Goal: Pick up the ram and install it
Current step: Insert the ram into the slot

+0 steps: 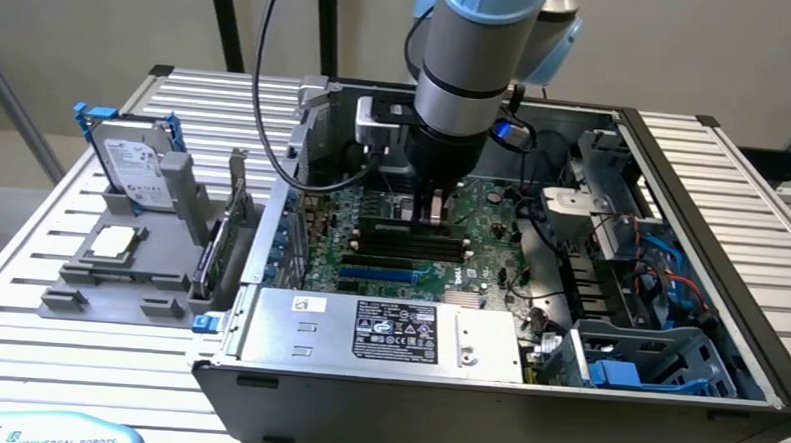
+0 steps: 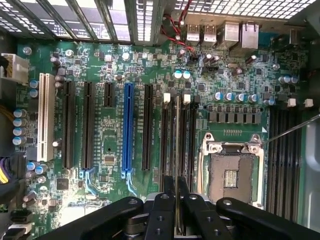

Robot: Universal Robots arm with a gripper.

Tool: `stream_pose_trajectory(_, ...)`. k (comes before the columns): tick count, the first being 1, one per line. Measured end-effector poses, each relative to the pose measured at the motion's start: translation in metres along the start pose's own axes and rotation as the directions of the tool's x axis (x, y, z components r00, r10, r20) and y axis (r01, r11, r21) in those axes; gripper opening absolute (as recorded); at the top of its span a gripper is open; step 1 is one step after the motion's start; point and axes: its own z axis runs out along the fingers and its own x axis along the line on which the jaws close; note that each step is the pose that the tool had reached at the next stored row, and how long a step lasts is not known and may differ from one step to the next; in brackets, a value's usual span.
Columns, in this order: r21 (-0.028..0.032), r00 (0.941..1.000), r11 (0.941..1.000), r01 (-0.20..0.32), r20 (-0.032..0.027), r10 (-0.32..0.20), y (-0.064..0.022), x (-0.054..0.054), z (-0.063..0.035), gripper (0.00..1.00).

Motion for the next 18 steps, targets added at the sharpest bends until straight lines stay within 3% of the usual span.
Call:
stream_pose_trajectory(3, 0.0002, 1.0, 1.0, 0.0, -0.0093, 0.0, -0.0002, 0.0, 0.0045, 0.13)
stream_pose_trajectory(10, 0.0014, 0.9991, 1.0, -0.001, -0.0427, 0.001, -0.0006, -0.003, 0.012, 0.13)
stream_pose_trajectory(14, 0.0013, 0.9988, 1.0, -0.001, -0.0496, 0.001, -0.0009, -0.004, 0.0127, 0.13)
stream_pose_trajectory(18, 0.0014, 0.9987, 1.0, -0.001, -0.0504, 0.001, -0.0011, -0.004, 0.0132, 0.13)
